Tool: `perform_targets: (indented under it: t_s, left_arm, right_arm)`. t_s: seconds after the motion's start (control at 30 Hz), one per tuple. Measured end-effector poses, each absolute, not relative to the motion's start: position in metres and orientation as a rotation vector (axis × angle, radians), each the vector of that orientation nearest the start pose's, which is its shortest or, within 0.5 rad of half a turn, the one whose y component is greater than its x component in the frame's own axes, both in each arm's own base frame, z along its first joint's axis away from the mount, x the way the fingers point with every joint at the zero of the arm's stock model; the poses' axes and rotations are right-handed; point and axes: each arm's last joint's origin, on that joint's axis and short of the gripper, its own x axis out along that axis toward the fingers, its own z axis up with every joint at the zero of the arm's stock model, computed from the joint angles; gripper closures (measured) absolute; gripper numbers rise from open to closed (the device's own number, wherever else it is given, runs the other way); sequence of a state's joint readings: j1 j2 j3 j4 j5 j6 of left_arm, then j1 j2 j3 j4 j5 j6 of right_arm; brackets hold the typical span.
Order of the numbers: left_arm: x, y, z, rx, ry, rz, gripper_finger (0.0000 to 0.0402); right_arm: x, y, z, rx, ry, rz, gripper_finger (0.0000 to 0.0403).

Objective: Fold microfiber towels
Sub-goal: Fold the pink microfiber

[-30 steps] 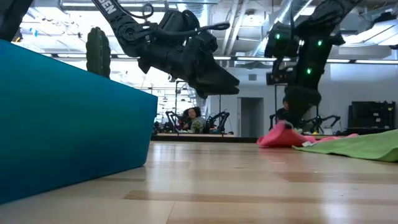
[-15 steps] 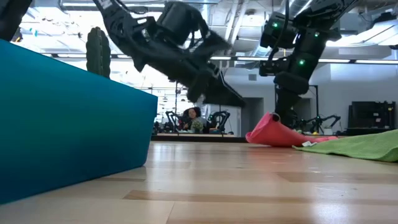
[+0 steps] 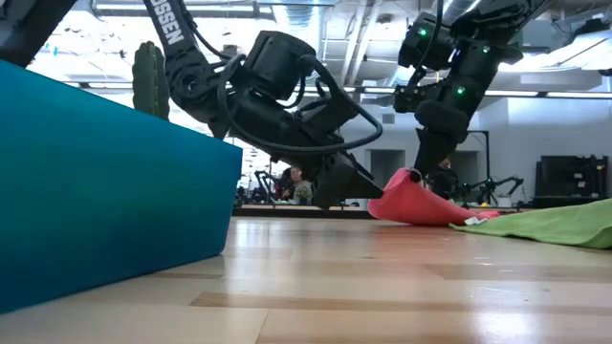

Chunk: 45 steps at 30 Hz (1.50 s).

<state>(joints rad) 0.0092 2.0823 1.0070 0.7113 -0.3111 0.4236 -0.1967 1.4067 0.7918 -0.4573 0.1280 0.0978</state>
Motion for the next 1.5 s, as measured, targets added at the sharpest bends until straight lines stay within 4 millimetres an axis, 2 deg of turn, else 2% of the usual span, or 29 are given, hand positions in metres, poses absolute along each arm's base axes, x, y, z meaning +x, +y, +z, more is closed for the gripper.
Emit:
perform_targets:
  t_s: [0.3, 0.47, 0.63, 0.77, 0.9, 1.0, 1.07, 1.3, 1.5]
  left_arm:
    - [0.409, 0.009, 0.115, 0.49, 0.39, 0.243, 0.0181]
    - [0.415, 0.01, 0.114, 0.494, 0.377, 0.303, 0.0181]
    - [0.42, 0.011, 0.107, 0.512, 0.432, 0.32, 0.0194]
    - [0.426, 0.011, 0.109, 0.517, 0.458, 0.322, 0.0238]
    - [0.428, 0.01, 0.112, 0.538, 0.466, 0.352, 0.0308]
    - [0.43, 0.002, 0.116, 0.584, 0.476, 0.376, 0.0367]
    - [0.429, -0.007, 0.117, 0.64, 0.508, 0.385, 0.0392]
    - [0.419, -0.033, 0.12, 0.801, 0.657, 0.359, 0.0399]
    - [0.41, -0.037, 0.131, 0.771, 0.727, 0.344, 0.0401]
  right_arm:
    - [0.256, -0.054, 0.189, 0.13, 1.017, -0.334, 0.0387]
    - [0.257, -0.054, 0.19, 0.142, 1.003, -0.328, 0.0385]
    - [0.258, -0.052, 0.19, 0.139, 0.998, -0.318, 0.0388]
    - [0.259, -0.048, 0.19, 0.131, 0.99, -0.304, 0.0384]
    - [0.259, -0.047, 0.19, 0.126, 0.991, -0.302, 0.0382]
    - [0.256, -0.048, 0.189, 0.096, 1.03, -0.293, 0.0381]
    - [0.252, -0.049, 0.186, 0.066, 1.083, -0.317, 0.0376]
    - [0.233, -0.05, 0.184, -0.025, 1.258, -0.425, 0.0318]
    - [0.222, -0.055, 0.181, -0.039, 1.365, -0.477, 0.0242]
